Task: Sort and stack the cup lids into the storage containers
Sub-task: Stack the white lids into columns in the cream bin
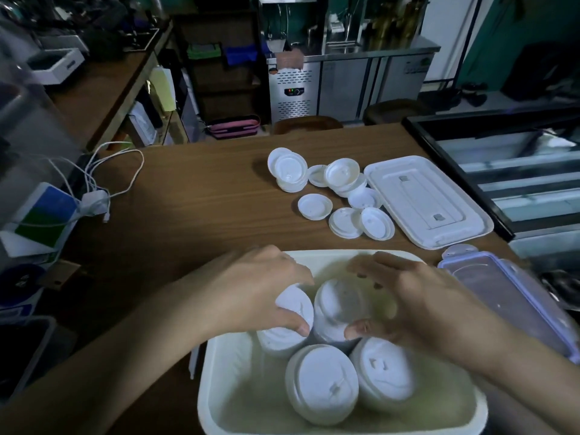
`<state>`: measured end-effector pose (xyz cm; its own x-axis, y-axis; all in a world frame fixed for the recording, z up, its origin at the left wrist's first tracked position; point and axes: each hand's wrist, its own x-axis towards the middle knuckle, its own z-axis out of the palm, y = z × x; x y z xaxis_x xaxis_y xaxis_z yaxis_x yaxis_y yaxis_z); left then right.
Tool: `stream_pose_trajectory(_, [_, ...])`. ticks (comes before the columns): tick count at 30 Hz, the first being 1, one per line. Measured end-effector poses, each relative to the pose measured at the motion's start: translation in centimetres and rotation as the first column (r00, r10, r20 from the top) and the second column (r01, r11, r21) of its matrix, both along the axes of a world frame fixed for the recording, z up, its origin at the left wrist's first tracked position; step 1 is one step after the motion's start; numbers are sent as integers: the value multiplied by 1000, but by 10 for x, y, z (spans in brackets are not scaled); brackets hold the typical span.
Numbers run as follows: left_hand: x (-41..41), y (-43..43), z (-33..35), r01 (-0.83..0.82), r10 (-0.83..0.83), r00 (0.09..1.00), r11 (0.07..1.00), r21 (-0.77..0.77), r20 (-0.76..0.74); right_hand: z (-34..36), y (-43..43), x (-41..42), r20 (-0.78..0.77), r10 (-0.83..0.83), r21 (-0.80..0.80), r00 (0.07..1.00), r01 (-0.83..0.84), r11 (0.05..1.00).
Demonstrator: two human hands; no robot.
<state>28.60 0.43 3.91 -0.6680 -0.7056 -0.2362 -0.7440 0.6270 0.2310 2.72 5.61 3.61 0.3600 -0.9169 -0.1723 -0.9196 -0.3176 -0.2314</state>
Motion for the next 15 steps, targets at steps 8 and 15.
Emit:
stream_pose_trajectory(8, [-39,-61,30,-79,118,942,988,134,-314,13,-55,-54,491,-159,-50,857,210,976])
stream_pose_trajectory(15, [-75,-141,-30,-75,109,955,989,131,-276,-57,-128,-89,274,-299,-23,914,317,948])
